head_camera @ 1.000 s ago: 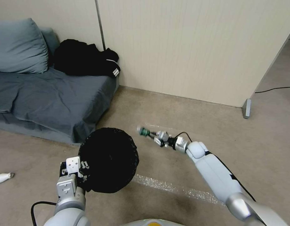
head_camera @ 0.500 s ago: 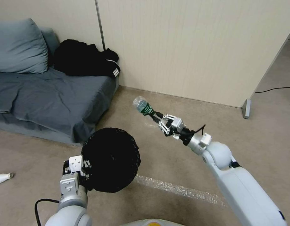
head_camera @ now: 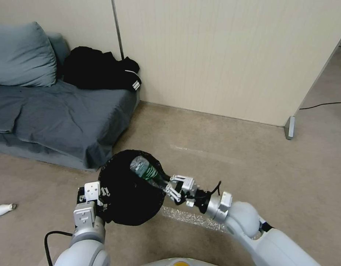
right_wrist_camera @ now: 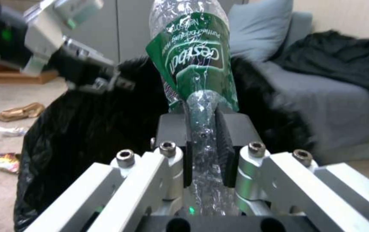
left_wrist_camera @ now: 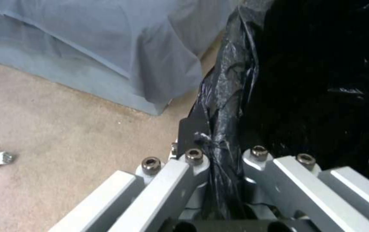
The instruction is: Pick up the trash bin, then pick up the garbage from the floor and place it into the trash bin.
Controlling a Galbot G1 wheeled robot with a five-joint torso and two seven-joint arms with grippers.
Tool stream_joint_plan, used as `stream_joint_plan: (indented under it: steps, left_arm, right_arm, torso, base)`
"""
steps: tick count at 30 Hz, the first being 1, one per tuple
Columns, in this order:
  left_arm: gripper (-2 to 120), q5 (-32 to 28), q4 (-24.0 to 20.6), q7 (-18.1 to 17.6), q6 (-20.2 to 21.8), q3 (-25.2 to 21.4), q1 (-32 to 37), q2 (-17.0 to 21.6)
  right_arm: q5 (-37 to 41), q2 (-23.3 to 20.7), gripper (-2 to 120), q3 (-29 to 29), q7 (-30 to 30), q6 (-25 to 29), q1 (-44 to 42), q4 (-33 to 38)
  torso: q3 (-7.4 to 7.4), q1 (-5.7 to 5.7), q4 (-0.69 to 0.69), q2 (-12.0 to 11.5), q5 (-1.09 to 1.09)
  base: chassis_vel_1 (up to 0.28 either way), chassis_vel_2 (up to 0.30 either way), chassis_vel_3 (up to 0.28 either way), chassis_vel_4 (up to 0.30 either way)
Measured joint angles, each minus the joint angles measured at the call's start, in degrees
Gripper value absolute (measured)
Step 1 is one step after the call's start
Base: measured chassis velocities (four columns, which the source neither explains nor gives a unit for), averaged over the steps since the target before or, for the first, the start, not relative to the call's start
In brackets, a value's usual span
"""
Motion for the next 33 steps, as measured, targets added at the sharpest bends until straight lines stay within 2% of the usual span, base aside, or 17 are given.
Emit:
stream_joint_plan:
  steps: [3, 14, 21, 23, 26, 27, 31, 32, 33]
  left_arm:
    - [1, 0.1, -0.1, 0.0, 0.0, 0.6, 0.2, -0.3]
    - [1, 1.2, -0.1, -0.1, -0.1, 2.1, 1.3, -0.8]
    - [1, 1.4, -0.1, -0.1, -0.2, 2.3, 1.5, -0.8]
    - [1, 1.4, -0.1, -0.1, -0.2, 2.2, 1.5, -0.8]
    - [1, 1.4, -0.1, -0.1, -0.2, 2.1, 1.4, -0.7]
    - [1, 1.4, -0.1, -0.1, -0.2, 2.1, 1.4, -0.7]
    - [1, 1.3, -0.1, -0.1, -0.2, 2.1, 1.1, -0.7]
    - [1, 1.3, -0.1, -0.1, -0.2, 2.1, 1.1, -0.7]
    - [1, 1.3, -0.1, -0.1, -0.2, 2.1, 1.0, -0.7]
  right_arm:
    - [-1.9, 2.5, 10, -2.7, 0.3, 0.2, 1.3, -3.5]
    - [-4.2, 7.4, 10, -5.8, 0.4, -0.1, 5.2, -8.9]
    - [-6.4, 8.7, 11, -6.4, 0.5, -0.7, 6.0, -10.3]
    - [-6.7, 8.7, 15, -6.4, 0.6, -0.7, 6.0, -10.3]
    - [-7.3, 8.4, 30, -6.2, 0.7, -0.8, 5.8, -10.2]
    - [-7.3, 8.4, 30, -6.2, 0.7, -0.8, 5.8, -10.2]
    - [-7.3, 7.9, 49, -5.9, 0.7, -0.8, 5.3, -9.5]
    - [-7.3, 7.9, 49, -5.9, 0.7, -0.8, 5.3, -9.5]
    - [-7.3, 7.7, 53, -5.8, 0.6, -0.8, 5.2, -9.3]
  torso:
    - [0.00, 0.00, -0.01, 0.0, 0.00]
    - [0.00, 0.00, 0.00, 0.0, -0.01]
    - [0.00, 0.00, 0.00, 0.0, 0.00]
    - [0.00, 0.00, 0.00, 0.0, 0.00]
    - [0.01, 0.00, -0.01, 0.0, 0.00]
    - [0.01, 0.00, -0.01, 0.0, 0.00]
    - [0.01, 0.00, -0.01, 0.0, 0.00]
    - [0.01, 0.00, -0.01, 0.0, 0.00]
    - [0.00, 0.00, -0.01, 0.0, 0.00]
  base:
    - [0.000, 0.000, 0.000, 0.000]
    - [0.000, 0.000, 0.000, 0.000]
    - [0.000, 0.000, 0.000, 0.000]
    - [0.000, 0.000, 0.000, 0.000]
    - [0.000, 0.000, 0.000, 0.000]
    - [0.000, 0.000, 0.000, 0.000]
    - [0.000, 0.000, 0.000, 0.000]
    - [0.000, 0.000, 0.000, 0.000]
    - [0.000, 0.000, 0.000, 0.000]
